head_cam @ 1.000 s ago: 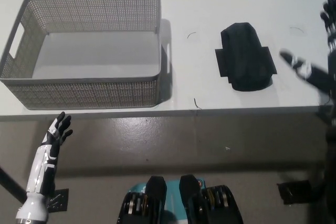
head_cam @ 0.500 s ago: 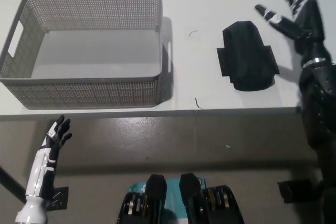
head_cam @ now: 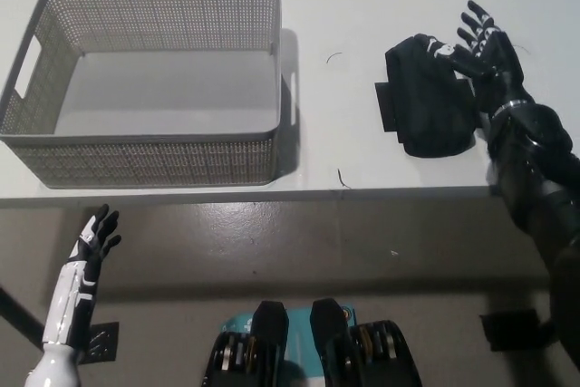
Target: Use the right hand to push the pencil case on the right hand side to the container on the left side
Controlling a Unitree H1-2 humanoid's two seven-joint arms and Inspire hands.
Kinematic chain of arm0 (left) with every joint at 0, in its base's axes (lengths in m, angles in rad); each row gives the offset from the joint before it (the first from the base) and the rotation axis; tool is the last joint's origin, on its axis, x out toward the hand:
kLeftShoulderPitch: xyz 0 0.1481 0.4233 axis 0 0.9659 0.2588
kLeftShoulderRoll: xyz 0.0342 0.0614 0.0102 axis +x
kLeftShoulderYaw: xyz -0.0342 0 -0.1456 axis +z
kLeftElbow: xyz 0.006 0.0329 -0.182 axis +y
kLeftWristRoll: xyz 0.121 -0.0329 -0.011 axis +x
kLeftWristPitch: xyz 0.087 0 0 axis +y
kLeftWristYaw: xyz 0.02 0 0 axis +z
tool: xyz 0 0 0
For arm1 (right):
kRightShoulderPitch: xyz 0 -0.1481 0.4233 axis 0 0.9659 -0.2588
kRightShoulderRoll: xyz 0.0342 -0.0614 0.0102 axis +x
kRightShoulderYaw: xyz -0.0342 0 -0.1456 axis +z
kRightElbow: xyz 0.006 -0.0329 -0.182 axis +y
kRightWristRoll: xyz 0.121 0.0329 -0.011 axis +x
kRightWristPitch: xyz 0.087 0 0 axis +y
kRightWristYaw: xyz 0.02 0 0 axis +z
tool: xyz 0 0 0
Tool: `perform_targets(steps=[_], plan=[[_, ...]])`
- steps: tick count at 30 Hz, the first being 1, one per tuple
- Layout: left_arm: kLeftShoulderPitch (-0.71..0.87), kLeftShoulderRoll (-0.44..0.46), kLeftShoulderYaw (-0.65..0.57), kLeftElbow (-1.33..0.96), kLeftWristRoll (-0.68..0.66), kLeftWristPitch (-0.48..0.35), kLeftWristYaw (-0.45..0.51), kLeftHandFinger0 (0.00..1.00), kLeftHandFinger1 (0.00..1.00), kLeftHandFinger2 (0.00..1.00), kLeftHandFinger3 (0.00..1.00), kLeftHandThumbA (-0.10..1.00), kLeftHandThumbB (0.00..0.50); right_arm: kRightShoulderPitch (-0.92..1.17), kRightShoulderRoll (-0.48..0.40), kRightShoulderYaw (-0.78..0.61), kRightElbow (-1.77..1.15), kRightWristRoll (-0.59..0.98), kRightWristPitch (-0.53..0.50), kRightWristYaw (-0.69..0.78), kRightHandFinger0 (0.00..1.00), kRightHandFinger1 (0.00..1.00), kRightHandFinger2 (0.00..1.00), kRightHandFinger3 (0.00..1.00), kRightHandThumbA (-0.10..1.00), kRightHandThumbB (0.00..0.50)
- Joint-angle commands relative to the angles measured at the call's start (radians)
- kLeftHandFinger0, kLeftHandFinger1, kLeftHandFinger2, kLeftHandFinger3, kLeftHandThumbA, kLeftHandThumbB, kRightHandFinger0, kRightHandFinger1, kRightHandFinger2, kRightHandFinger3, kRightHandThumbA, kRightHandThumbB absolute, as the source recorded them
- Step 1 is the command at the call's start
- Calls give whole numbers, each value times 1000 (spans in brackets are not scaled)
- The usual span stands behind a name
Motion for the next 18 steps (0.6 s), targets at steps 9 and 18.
perform_targets(steps=[9,18], plan=[[-18,15,13,-19,-13,-40,21,1000,1000,1000,1000,1000,112,-24,27,-16,9,42,-28,29,1000,1000,1000,1000,1000,253],[-18,20,14,-26,9,-40,35,1000,1000,1000,1000,1000,106,-26,87,-5,11,35,-28,10,1000,1000,1000,1000,1000,261]])
